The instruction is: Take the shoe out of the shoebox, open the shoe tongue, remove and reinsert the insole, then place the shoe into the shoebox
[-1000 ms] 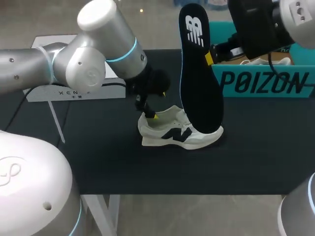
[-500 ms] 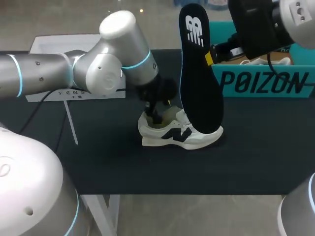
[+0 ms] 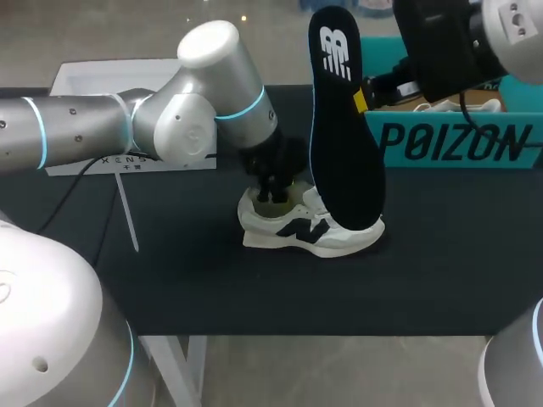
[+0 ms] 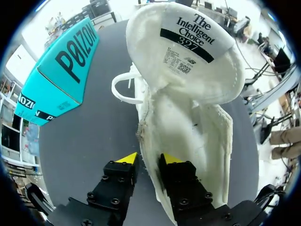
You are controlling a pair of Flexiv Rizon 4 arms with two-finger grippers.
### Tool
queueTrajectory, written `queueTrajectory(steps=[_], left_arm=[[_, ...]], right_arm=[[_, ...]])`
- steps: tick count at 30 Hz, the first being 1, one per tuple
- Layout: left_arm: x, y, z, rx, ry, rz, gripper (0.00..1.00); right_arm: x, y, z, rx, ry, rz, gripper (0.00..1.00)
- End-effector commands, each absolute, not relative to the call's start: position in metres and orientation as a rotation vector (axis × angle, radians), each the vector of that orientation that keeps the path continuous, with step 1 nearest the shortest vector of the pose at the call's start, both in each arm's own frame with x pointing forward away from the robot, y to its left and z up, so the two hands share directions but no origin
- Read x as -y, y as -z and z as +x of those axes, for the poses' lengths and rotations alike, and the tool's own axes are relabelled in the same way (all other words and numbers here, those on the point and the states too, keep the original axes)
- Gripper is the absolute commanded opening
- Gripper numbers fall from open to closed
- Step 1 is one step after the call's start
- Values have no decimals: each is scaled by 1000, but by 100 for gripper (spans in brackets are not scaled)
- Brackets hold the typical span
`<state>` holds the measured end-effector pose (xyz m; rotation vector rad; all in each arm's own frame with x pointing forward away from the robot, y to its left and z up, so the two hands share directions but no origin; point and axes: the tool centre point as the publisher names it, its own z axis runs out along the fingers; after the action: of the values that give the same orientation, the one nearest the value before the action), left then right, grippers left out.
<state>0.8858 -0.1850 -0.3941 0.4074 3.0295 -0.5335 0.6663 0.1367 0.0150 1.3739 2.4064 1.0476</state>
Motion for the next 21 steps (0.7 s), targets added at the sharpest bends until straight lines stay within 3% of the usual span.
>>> queueTrajectory(steps=[1, 13, 21], left_arm=[[183, 396, 885, -3030, 552, 418, 0], [180, 359, 902, -3017, 642, 752, 0], [200, 316, 910, -2878, 624, 1362, 0]], right_arm=[[-139, -16, 668, -2410, -1041, 1378, 0], [-139, -16, 668, -2410, -1041, 1378, 0], [-139, -16, 668, -2410, -1041, 1378, 0]])
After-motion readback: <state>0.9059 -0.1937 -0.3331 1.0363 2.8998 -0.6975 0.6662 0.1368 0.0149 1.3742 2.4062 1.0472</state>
